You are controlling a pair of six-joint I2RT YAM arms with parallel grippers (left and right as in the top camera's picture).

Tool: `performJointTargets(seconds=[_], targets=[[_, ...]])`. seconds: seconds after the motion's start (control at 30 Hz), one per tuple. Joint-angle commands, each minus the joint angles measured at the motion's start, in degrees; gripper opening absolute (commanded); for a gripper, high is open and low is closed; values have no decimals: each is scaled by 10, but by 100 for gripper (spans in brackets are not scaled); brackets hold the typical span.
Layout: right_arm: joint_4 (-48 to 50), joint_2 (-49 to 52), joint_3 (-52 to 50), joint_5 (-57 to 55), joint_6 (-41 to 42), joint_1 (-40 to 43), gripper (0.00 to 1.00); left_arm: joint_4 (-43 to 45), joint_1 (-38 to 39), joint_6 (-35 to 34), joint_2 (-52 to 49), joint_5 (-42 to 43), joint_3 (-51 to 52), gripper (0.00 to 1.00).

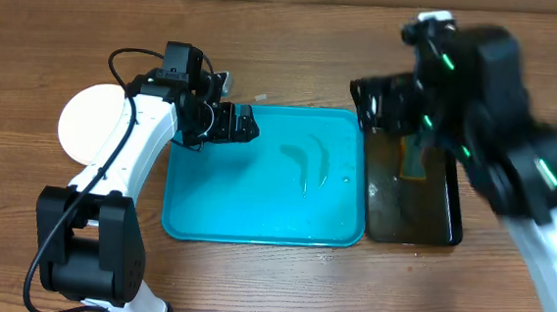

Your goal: Clean dirty plates on tray and stack at the side

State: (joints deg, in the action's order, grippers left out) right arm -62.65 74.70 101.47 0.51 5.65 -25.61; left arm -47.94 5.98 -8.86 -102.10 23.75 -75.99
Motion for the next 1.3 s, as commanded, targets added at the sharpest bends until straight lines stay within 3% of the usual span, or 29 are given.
performJointTargets(seconds=[0.0,0.2,0.43,0.73,1.07,1.27], targets=[[29,-82,-9,-47,-42,12,100,2,1,-3,17,-4,1,100],[166,-280,-159,-30,-42,103,100,2,1,-3,17,-4,1,100],[364,-564,-499,42,-42,203,100,2,1,-3,17,-4,1,100],[729,-696,-826,82,-35,225,100,2,0,-3,17,-4,1,100],[755,-745,-962,82,-35,228,100,2,0,-3,17,-4,1,100],[669,-745,-988,79,-36,228,100,2,0,-3,17,-4,1,100]])
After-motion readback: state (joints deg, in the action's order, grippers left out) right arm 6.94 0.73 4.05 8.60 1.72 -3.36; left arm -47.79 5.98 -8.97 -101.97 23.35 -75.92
